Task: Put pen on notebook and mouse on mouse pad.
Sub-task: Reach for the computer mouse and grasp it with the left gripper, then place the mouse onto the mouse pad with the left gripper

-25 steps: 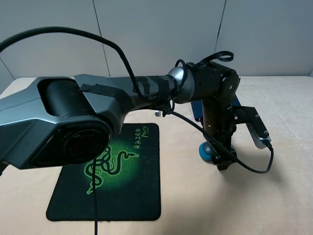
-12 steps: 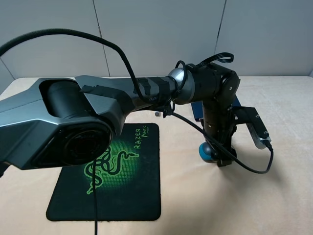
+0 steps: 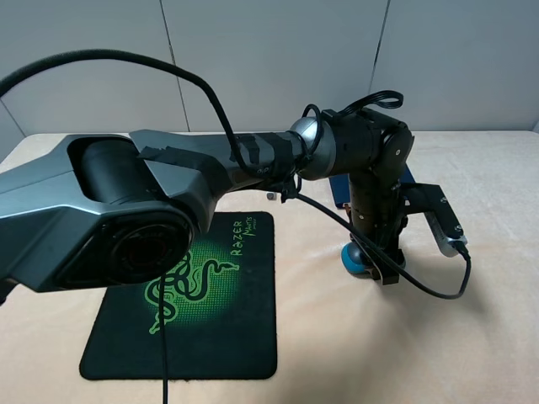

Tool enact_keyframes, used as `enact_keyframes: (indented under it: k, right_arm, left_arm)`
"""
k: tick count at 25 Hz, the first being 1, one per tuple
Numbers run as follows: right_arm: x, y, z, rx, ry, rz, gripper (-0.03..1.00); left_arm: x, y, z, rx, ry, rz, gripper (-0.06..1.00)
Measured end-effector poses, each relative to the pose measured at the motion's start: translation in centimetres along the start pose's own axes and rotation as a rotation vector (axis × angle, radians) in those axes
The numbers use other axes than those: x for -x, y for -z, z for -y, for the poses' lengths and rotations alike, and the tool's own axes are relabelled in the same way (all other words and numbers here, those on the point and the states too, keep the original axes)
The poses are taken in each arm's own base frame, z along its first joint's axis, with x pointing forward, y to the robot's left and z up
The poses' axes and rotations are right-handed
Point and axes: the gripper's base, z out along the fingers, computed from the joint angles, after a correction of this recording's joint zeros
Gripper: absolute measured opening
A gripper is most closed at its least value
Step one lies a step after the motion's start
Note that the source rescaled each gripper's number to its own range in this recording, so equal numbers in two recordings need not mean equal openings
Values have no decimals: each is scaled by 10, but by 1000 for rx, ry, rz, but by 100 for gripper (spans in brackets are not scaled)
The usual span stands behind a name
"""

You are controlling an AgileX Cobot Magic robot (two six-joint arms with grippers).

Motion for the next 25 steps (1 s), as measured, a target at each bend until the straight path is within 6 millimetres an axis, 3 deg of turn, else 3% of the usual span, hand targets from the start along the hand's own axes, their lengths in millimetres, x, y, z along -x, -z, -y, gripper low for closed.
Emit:
enact_keyframes:
  k: [7,19,25]
  right_arm:
    - [0,0,0,0,0,0,100]
    - [0,0,0,0,0,0,100]
    - [0,0,0,0,0,0,100]
  left_arm:
    - [1,5,-1,13,-7,1,0]
    - [7,67,-2,53,-26,-14,0]
    - [1,80,0,41,26,-88,0]
